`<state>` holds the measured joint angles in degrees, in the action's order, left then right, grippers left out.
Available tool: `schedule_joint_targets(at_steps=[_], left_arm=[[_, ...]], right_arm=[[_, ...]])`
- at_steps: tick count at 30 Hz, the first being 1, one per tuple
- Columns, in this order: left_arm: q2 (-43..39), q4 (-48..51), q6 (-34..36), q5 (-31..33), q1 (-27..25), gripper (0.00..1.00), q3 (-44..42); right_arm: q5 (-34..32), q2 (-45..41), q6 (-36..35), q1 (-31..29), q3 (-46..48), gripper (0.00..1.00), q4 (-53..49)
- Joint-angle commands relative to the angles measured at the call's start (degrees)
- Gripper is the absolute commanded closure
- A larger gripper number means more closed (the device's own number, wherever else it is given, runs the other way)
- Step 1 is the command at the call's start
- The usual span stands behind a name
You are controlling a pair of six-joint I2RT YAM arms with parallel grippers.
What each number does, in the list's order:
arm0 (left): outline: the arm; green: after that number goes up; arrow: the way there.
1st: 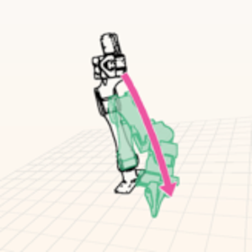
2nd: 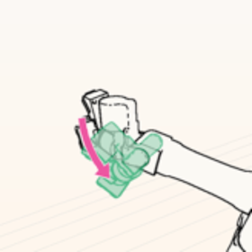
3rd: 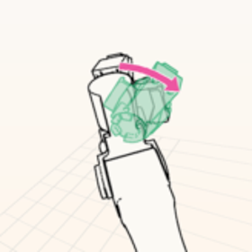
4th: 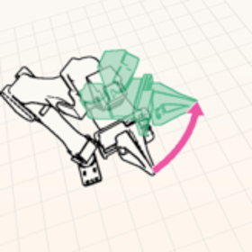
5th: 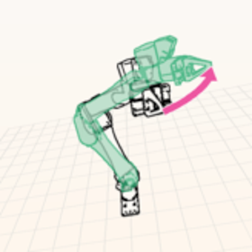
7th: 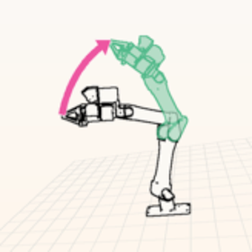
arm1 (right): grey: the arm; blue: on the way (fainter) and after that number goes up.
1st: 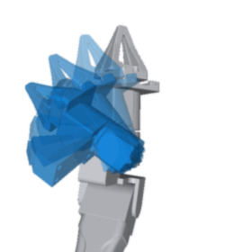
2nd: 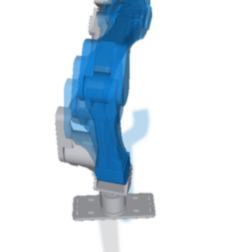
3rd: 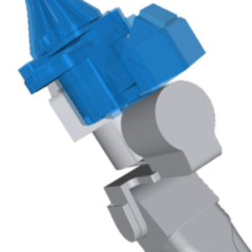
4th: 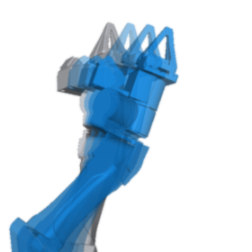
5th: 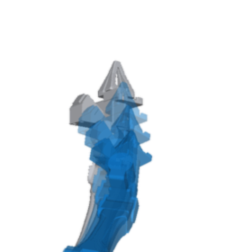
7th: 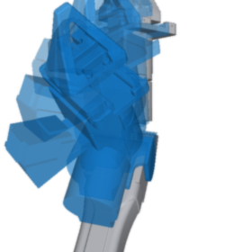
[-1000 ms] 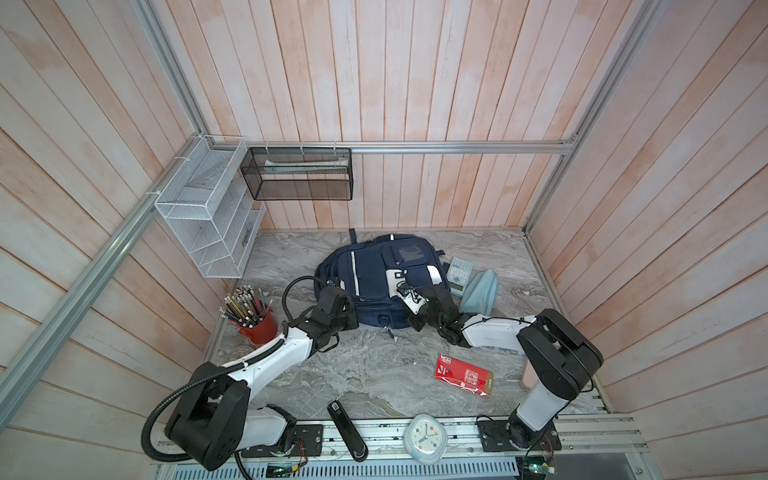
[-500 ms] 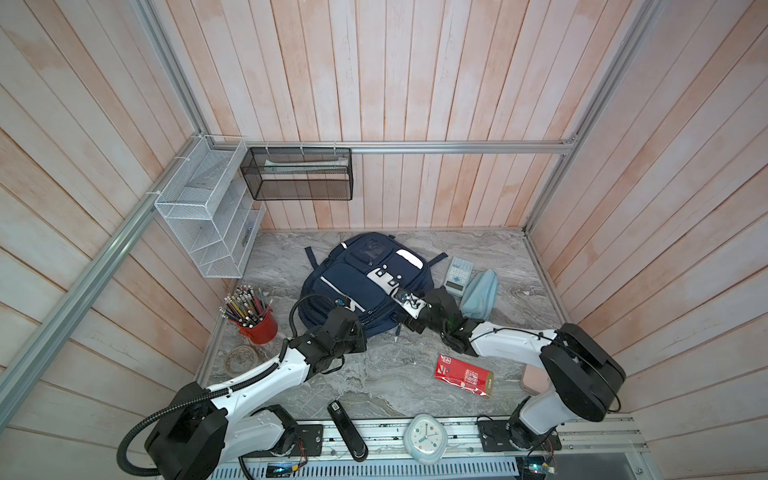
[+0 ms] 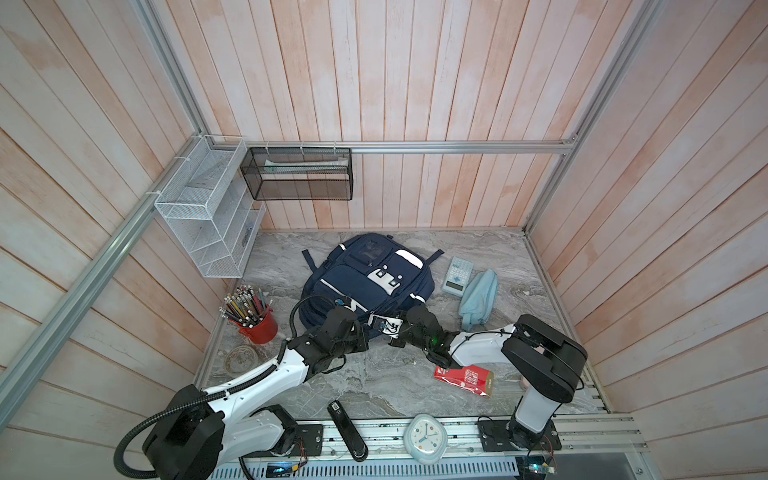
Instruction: Pack the student bag
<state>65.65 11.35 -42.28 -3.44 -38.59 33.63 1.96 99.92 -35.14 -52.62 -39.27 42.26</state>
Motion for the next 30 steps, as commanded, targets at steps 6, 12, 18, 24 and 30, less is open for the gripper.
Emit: schedule_joint_targets(at_steps=[6, 12, 18, 24, 30], left_arm=[[-3.30, 4.89, 7.30, 1.51, 14.14, 1.00, 0.91], [-5.93, 8.58, 9.68, 2.24, 18.47, 1.00, 3.49], [-2.67, 2.88, 5.98, -6.37, 12.05, 1.00, 3.71], [-1.55, 1.45, 2.56, -7.53, 5.92, 1.00, 5.38], [-1.38, 0.23, 0.30, -9.61, 3.73, 1.00, 4.37]], right_arm=[[8.15, -9.57, -4.66, 8.20, 5.56, 1.00, -5.95], [9.47, -12.92, -6.28, 16.17, 6.20, 1.00, -8.98], [8.73, -11.24, -1.98, 9.10, 4.46, 0.48, 0.55], [7.29, -2.10, -6.57, 3.17, -4.06, 0.45, -1.61], [6.07, 3.09, -9.78, 1.47, -4.50, 0.48, -0.38]])
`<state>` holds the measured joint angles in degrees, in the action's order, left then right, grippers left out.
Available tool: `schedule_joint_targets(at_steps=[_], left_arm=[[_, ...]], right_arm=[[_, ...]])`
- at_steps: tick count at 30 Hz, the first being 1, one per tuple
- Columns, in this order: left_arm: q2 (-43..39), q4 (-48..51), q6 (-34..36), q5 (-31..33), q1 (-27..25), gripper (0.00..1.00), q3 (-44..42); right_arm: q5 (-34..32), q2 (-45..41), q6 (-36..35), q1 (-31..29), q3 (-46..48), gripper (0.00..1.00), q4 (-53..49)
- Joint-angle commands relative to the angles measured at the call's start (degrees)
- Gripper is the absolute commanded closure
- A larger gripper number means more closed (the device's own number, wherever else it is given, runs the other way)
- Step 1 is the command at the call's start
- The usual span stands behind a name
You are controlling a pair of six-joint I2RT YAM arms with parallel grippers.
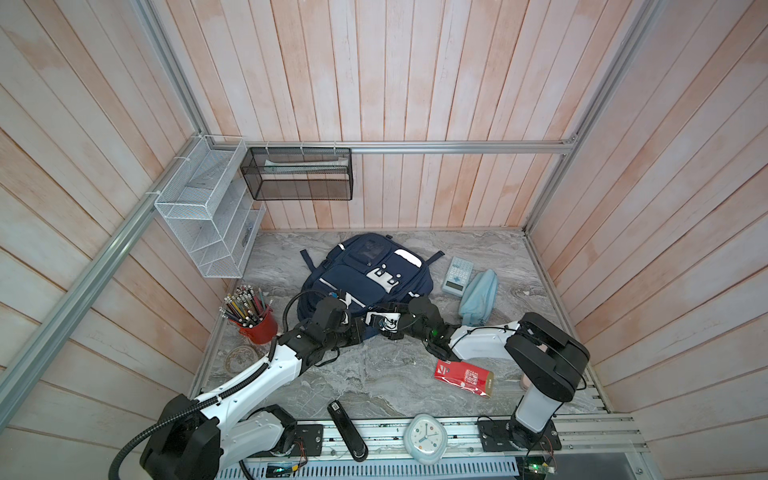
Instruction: Pack the student bag
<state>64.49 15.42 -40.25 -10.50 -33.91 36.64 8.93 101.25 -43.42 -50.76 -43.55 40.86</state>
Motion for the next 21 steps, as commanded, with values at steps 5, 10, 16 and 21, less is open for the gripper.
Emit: schedule_joint_targets(at_steps=[5, 10, 16, 21], left_arm=[[-0.39, -8.56, -4.33, -8.22, -1.17, 1.00, -1.23], [-2.43, -0.89, -1.78, 0.72, -0.90, 1.00, -0.19], [-1.06, 4.77, 4.08, 5.52, 7.19, 1.00, 0.81], [0.59, 5.54, 6.06, 4.45, 12.00, 1.00, 0.12]], right_arm=[[-3.24, 5.15, -1.39, -0.64, -1.76, 0.96, 2.72], [-4.13, 2.07, -2.55, -0.52, 2.59, 1.00, 3.49], [1.91, -3.31, -1.94, 3.00, 7.31, 1.00, 2.86], [3.92, -6.23, -1.19, 5.92, 8.83, 1.00, 4.38]])
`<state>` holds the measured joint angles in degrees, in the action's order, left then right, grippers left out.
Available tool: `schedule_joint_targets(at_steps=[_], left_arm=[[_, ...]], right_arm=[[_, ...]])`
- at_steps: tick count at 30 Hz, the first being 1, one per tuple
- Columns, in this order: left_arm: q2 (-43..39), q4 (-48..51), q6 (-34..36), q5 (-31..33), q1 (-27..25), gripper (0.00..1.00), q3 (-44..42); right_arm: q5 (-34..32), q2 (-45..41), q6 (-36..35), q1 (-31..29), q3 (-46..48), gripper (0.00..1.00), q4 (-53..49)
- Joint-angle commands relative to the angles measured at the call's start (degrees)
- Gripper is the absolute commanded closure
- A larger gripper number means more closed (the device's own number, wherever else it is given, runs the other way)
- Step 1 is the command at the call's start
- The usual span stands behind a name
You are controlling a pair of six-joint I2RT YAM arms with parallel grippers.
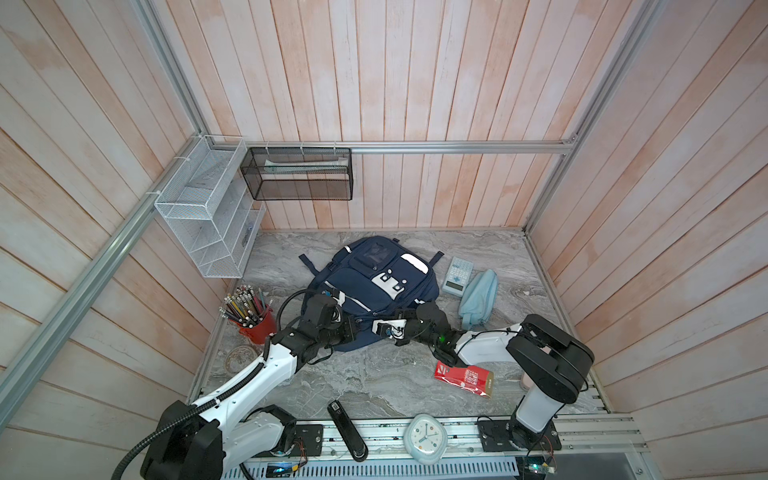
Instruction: Pack the student bag
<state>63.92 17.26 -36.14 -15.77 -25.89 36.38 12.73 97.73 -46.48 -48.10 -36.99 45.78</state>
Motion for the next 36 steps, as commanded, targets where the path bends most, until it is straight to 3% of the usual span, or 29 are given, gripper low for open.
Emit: schedule_joint_targets(at_steps=[1, 5, 10, 13, 16, 19, 20, 22, 24, 26, 29, 34, 36], left_arm=[[1.20, 3.29, 1.74, 8.64, 4.04, 1.00, 0.07], [1.23, 2.08, 0.63, 5.21, 4.01, 1.00, -1.43], [3.86, 6.81, 5.61, 16.51, 6.68, 1.00, 2.59], [4.58, 8.27, 8.43, 15.69, 10.99, 1.00, 5.59], [2.42, 9.98, 8.64, 14.49, 10.84, 1.00, 6.37], [0.00, 8.59, 6.12, 9.72, 7.75, 1.00, 3.96], [-0.43, 8.03, 4.80, 9.44, 5.09, 1.00, 3.29], [-0.08, 6.26, 1.43, 8.21, -0.30, 1.00, 2.56], [1.25, 2.24, -1.97, 5.72, -5.51, 1.00, 1.68], [3.23, 0.54, -3.72, 6.01, -9.39, 1.00, 2.47], [6.21, -0.26, -4.58, 7.33, -14.04, 1.00, 5.15], [8.89, -3.18, -5.47, 5.69, -17.18, 1.00, 6.67], [9.28, -3.65, -5.69, 5.38, -17.62, 1.00, 6.74]], right_arm=[[-0.27, -2.55, 2.48, 4.13, 1.97, 1.00, -0.16], [-0.22, -1.68, 4.16, 7.38, 1.11, 1.00, 1.03], [9.02, -4.20, 3.17, 11.08, 3.55, 1.00, 1.17], [13.69, -4.03, 3.83, 16.24, 1.71, 1.00, -2.16], [14.14, -2.98, 2.93, 21.16, -0.40, 1.00, -4.45], [10.76, -2.23, 1.54, 21.86, -3.35, 1.00, -8.61], [7.69, -2.36, 3.11, 21.34, -4.03, 0.92, -8.41], [-0.21, -4.24, 7.50, 18.86, -2.68, 0.68, -4.62], [-0.57, -9.29, 10.08, 16.26, 1.61, 0.46, -1.50], [0.87, -14.15, 11.78, 13.35, 4.00, 0.37, -3.50], [-2.44, -18.45, 11.15, 7.22, 4.31, 0.36, -12.37], [-4.40, -16.85, 8.97, 0.43, 8.54, 0.36, -7.38], [-8.24, -13.82, 7.01, -1.48, 7.89, 0.36, -5.94]])
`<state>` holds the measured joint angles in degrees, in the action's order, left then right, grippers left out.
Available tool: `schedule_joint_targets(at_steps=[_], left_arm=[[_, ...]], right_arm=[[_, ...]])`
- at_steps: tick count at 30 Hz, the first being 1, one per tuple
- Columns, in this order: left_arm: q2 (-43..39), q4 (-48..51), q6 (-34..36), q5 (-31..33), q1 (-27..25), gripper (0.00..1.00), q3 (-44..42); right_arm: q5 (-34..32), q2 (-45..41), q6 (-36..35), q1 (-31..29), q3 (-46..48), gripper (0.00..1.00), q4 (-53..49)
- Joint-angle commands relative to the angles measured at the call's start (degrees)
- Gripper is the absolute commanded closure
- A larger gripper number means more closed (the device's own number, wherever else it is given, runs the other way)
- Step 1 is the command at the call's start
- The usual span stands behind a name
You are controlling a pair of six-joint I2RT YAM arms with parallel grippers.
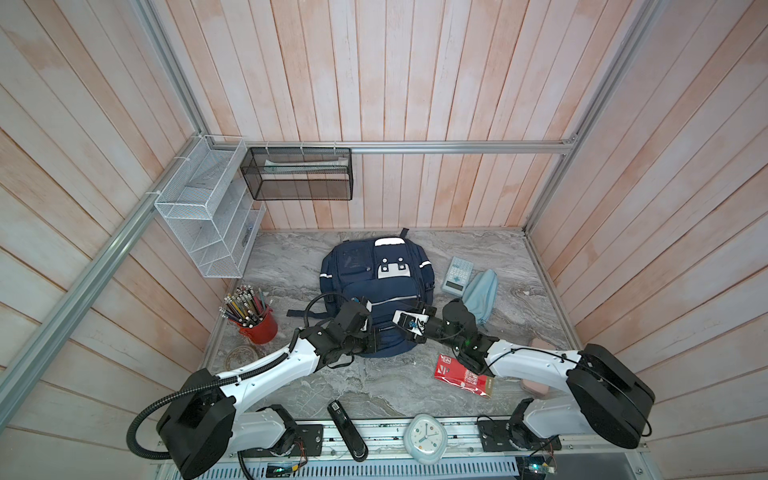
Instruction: Pack the student bag
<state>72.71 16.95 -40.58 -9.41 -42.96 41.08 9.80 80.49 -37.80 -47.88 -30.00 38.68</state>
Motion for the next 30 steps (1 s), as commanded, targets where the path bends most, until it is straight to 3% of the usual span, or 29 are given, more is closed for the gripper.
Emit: schedule_joint_targets(at_steps=[1, 6, 7, 10, 11, 13, 20, 23, 28, 30], left_arm=[[0.51, -3.33, -1.26, -1.04, -0.72, 1.00, 2.03], [0.33, -2.57, -1.51, -0.63, -1.24, 1.00, 1.75], [-0.03, -2.68, -1.76, -0.53, -1.32, 1.00, 1.45], [-1.04, -2.95, -2.40, 0.53, -1.32, 1.00, 0.03], [-1.21, -2.70, -2.25, 1.85, -1.12, 1.00, -0.36], [-0.92, -1.78, -1.58, 2.84, 0.57, 1.00, -0.94], [-1.67, 4.02, 5.21, 5.24, 13.77, 1.00, -0.43], [-1.38, 6.31, 10.07, 5.46, 20.71, 1.00, 1.65], [3.16, 1.96, 18.29, 8.51, 30.81, 1.00, 1.37], [3.92, -0.58, 18.36, 1.24, 33.04, 1.00, 1.37]], right_arm=[[-7.25, 5.01, -2.79, -2.35, 0.00, 0.36, 1.37], [-14.75, 13.62, -7.25, -3.63, -5.68, 0.40, 0.23], [-16.16, 14.47, -6.62, -3.63, -5.65, 0.47, 2.18], [-15.73, 14.97, -7.33, -3.63, -5.11, 0.92, 3.05], [-13.71, 14.11, -7.49, -3.51, -4.13, 0.98, 3.13], [-9.21, 12.18, -8.20, -2.90, -1.73, 1.00, 3.76], [4.73, 5.04, -9.83, 3.62, 2.77, 1.00, 3.41], [9.58, 3.26, -8.70, 7.77, 2.97, 1.00, 4.76], [23.80, 0.21, -4.35, 17.07, 3.02, 1.00, 5.98], [26.03, -0.05, -3.94, 18.99, 1.94, 1.00, 4.25]])
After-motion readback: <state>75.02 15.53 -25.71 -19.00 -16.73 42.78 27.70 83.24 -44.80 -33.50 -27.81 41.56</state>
